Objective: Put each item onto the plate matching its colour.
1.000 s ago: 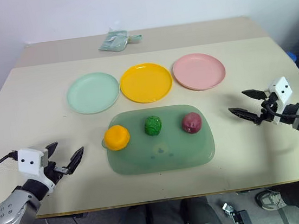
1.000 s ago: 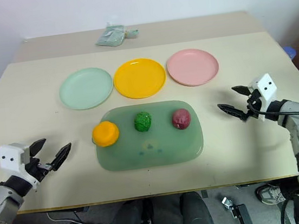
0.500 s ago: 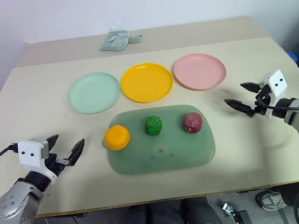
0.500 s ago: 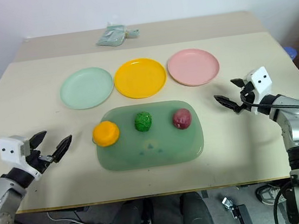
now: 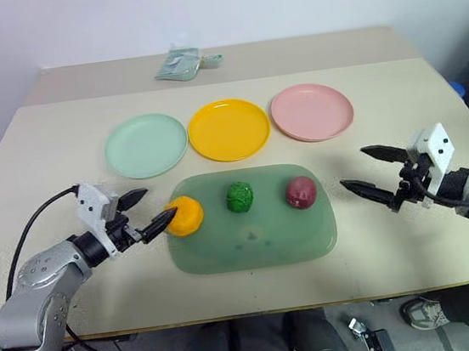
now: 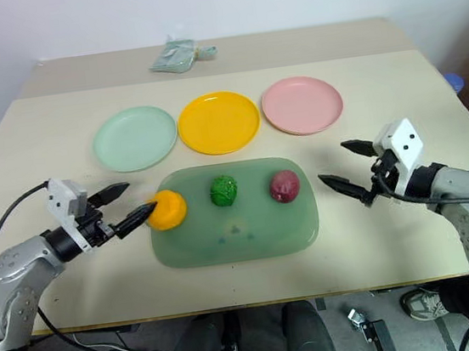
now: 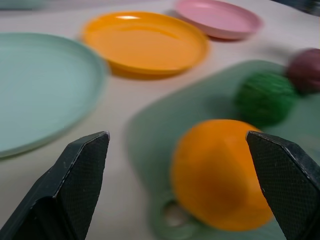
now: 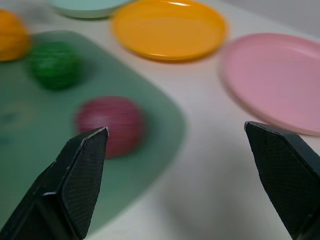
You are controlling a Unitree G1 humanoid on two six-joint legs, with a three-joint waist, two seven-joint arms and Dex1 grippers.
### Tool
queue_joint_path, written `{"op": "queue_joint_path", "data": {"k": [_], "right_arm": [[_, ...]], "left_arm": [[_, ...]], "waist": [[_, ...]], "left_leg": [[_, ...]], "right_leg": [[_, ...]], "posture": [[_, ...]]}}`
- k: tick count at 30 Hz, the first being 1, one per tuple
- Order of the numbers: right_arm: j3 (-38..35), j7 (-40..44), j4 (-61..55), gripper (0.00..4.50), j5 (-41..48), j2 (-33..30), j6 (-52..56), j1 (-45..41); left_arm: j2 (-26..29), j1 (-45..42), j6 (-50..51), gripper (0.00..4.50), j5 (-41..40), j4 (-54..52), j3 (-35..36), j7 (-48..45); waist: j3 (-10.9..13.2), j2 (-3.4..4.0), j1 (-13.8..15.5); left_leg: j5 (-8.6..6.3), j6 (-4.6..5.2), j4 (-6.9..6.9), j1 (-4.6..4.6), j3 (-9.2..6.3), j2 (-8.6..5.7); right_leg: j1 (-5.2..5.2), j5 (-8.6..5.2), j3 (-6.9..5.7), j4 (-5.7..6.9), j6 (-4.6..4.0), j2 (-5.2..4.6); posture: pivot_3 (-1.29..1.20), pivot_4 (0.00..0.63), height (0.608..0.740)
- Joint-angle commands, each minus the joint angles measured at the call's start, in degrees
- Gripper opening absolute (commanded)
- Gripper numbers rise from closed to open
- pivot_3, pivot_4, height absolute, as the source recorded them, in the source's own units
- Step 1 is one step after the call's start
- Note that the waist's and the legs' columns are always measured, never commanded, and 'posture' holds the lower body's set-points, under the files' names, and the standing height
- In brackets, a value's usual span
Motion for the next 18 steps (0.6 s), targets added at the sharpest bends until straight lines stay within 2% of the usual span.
{"op": "queue_joint_path", "data": {"k": [1,5,11,12,14,18], "right_arm": [[-1.34,0.26,-7.87,4.46,2.85,-1.00,1.92,2.57],[-0.50,-0.66,-13.84,4.46,4.28,0.03,3.44,6.39],[0.59,-2.59,-13.82,4.46,2.57,1.62,1.76,7.90],[0.67,-2.79,-13.84,4.50,2.49,1.78,1.64,7.90],[0.72,-2.98,-14.00,4.50,2.34,2.00,1.43,8.19],[0.47,-3.01,-13.38,4.50,1.76,2.04,0.56,8.63]], "left_arm": [[2.16,-1.59,-0.62,4.50,0.66,0.54,-2.87,-4.50],[3.63,-4.49,-3.10,4.50,5.09,3.75,-7.63,-7.06],[2.22,-8.40,-4.18,4.50,9.37,8.09,-11.39,-5.85],[1.71,-8.73,-4.00,3.95,9.07,8.24,-11.28,-5.73],[0.82,-8.97,-4.12,3.37,8.72,8.09,-10.63,-5.22],[-1.81,-10.84,-4.68,3.31,7.67,9.00,-7.98,-2.31]], "waist": [[0.00,0.00,0.04],[0.00,-0.01,0.24],[0.00,-0.01,0.12],[0.00,-0.02,0.12],[0.00,-0.02,0.11],[0.00,-0.02,0.25]], "left_leg": [[0.00,0.00,0.00,0.00,0.00,0.00],[0.00,0.01,0.01,0.00,-0.02,-0.01],[-0.01,0.02,0.01,-0.01,-0.02,-0.01],[-0.01,0.02,0.00,0.00,-0.02,-0.01],[-0.01,0.02,0.01,-0.01,-0.02,-0.01],[0.00,0.02,0.02,-0.01,-0.02,-0.01]], "right_leg": [[0.00,0.00,0.00,0.00,0.00,0.00],[0.02,0.00,0.00,-0.01,-0.01,-0.03],[0.00,0.00,0.00,-0.01,-0.01,-0.03],[0.00,0.00,0.00,-0.01,0.00,-0.03],[0.00,0.00,0.00,-0.02,0.00,-0.03],[0.02,0.00,0.00,-0.01,0.01,-0.02]], "posture": [[0.00,0.150,0.740],[0.00,0.150,0.740],[0.00,0.150,0.740],[0.00,0.150,0.740],[0.00,0.150,0.740],[0.00,0.150,0.740]]}}
